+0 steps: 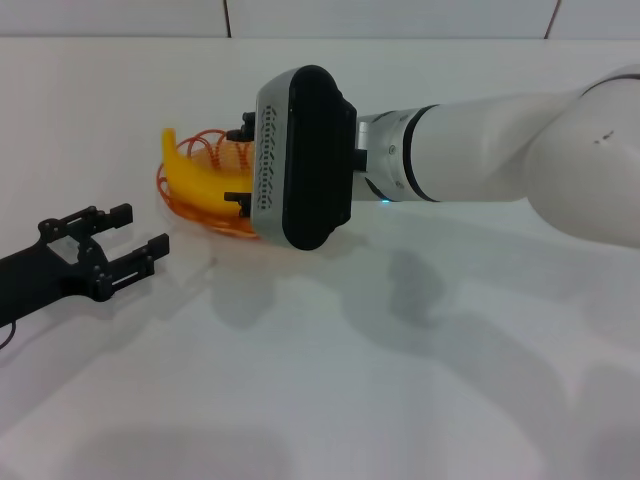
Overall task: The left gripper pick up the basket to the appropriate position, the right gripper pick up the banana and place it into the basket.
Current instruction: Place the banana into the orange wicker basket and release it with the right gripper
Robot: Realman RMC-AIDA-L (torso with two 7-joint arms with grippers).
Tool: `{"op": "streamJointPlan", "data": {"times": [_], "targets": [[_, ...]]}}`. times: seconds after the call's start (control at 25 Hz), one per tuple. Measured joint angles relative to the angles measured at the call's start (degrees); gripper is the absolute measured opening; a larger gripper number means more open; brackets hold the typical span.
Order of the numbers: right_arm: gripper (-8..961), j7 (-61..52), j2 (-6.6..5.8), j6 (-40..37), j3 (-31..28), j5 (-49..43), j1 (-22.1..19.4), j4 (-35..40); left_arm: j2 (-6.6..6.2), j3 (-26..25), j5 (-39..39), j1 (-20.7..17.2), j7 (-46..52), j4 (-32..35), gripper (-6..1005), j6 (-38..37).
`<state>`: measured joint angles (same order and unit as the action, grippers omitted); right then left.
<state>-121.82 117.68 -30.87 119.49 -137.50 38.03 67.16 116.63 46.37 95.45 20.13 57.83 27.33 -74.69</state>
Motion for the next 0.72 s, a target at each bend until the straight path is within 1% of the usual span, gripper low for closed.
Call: {"op": "streamJointPlan", "data": {"times": [0.24, 0.32, 0.4, 0.48, 0.52, 0.72], "targets": [[626, 0.0, 0.0, -0.1, 0.0, 0.5, -0.9, 1.0, 0.0, 0.5, 0.0, 0.0, 0.0, 0.0, 678, 0.0], [647, 0.0, -0.16, -0.8, -0.4, 0.5, -2.3, 3.2, 0.0, 0.5, 0.0, -0.1, 0.0, 0.0, 678, 0.0], [668, 0.3, -0.45, -2.3, -1.6, 0.6, -5.2, 7.1, 0.0, 0.5, 0.0, -0.2, 0.0, 0.0, 678, 0.0], [709, 1.0, -0.6, -4.3, -3.0, 0.6, -7.7, 10.3, 0.0, 0.5, 0.0, -0.3, 0.0, 0.0, 678, 0.0], [708, 1.2, -0.62, -5.4, -3.7, 0.6, -8.6, 11.5, 0.0, 0.5, -0.1, -0.4, 0.0, 0.0, 678, 0.0], [705, 2.6, -0.64, -11.4, -6.3, 3.1, -10.5, 13.8, -0.03, 0.5, -0.1, -0.5, 0.0, 0.0, 678, 0.0]]}}
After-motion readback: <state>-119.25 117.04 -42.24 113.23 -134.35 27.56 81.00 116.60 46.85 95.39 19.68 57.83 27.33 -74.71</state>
